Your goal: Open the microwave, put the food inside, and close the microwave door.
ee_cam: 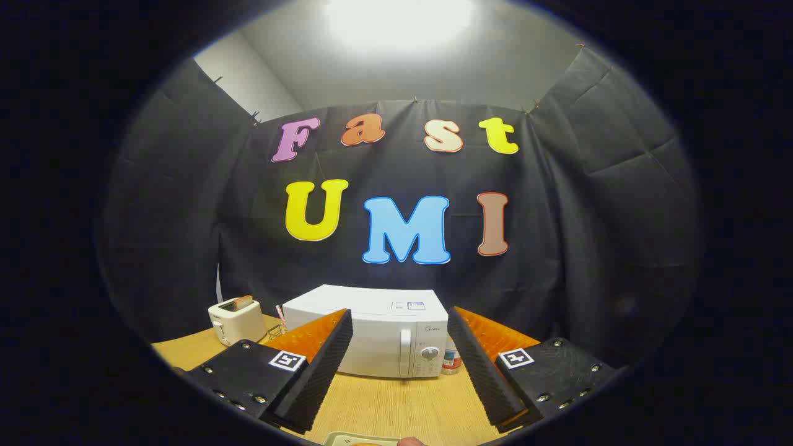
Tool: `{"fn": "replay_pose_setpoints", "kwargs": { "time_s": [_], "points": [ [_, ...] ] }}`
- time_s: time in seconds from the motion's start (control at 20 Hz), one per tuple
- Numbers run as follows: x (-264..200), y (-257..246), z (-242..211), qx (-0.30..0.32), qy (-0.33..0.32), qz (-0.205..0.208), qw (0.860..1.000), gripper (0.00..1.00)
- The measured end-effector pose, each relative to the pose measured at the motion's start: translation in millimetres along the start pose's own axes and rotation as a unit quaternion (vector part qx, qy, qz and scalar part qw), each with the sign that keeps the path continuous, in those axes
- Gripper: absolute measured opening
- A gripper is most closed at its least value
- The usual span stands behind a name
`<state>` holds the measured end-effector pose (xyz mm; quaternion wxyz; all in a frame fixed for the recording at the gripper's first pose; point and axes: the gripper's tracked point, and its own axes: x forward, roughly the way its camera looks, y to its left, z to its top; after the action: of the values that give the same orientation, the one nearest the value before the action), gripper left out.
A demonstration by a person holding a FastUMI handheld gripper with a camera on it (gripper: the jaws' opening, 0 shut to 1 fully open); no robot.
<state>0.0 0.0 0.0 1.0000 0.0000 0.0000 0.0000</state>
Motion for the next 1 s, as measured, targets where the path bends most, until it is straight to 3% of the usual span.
{"fn": "replay_pose_setpoints", "kwargs": {
  "time_s": [0.4,1.0],
  "points": [
    [-6.8,-17.1,-10.6,0.015,0.013,-0.026,0.999,0.97],
    [1.8,-13.8,-16.9,0.01,0.009,-0.013,1.0,0.97]
  ]
}}
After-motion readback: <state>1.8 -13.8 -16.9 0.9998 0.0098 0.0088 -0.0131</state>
